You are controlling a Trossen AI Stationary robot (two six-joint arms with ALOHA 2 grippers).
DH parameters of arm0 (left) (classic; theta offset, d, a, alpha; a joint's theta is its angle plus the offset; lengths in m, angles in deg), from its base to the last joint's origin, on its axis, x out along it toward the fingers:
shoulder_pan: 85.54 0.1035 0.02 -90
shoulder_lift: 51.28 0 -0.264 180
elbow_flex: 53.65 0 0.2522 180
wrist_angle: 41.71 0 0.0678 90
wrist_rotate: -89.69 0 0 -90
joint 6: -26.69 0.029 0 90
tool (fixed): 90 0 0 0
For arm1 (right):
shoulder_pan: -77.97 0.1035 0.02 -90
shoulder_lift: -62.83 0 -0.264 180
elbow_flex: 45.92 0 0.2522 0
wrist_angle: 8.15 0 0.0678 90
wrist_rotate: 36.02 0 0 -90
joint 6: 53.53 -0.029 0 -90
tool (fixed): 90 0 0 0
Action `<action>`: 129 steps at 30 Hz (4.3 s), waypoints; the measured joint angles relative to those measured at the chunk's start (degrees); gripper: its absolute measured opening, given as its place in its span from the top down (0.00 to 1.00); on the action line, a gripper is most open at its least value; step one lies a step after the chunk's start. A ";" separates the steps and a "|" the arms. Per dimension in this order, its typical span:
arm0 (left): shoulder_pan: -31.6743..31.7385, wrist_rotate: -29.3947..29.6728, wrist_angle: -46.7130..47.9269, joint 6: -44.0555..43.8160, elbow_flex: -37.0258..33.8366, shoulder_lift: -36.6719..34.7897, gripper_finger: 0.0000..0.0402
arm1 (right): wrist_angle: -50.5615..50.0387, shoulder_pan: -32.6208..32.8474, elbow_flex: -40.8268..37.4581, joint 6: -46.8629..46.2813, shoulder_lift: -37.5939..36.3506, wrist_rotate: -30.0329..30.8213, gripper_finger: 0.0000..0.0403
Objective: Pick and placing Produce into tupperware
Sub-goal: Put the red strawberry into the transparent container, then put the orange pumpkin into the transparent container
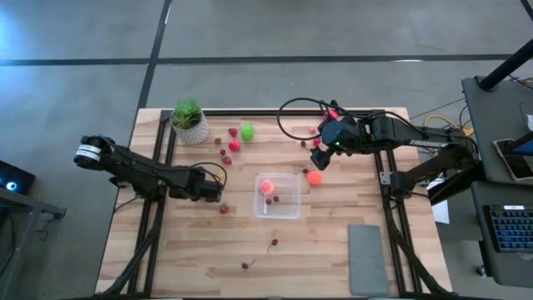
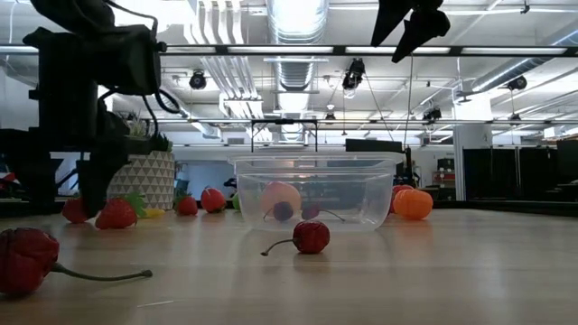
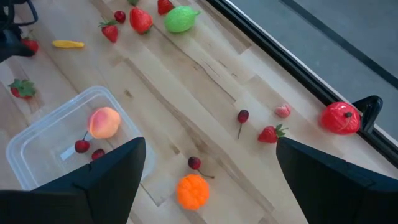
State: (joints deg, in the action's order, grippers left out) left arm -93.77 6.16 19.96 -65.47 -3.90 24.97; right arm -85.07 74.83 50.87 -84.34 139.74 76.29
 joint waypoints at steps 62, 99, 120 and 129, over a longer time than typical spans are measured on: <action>4.83 -12.54 -55.80 38.43 12.56 15.25 0.67 | 0.31 -0.26 -0.22 -2.64 -1.16 -2.78 0.12; 5.66 -1.74 -36.24 50.70 16.11 -2.09 0.30 | 14.43 0.90 -28.49 7.81 -0.07 -13.94 0.12; 5.66 3.66 -27.35 57.65 8.10 -9.92 0.30 | 28.57 0.87 -34.84 13.42 1.56 -11.38 0.12; 5.66 3.68 -27.47 58.60 6.18 -9.97 0.30 | 29.62 0.87 -34.86 21.75 7.30 -11.32 0.12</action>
State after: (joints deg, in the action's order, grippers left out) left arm -88.11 9.84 -7.50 -6.87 2.28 15.00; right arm -55.45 75.70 16.01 -62.58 147.03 64.97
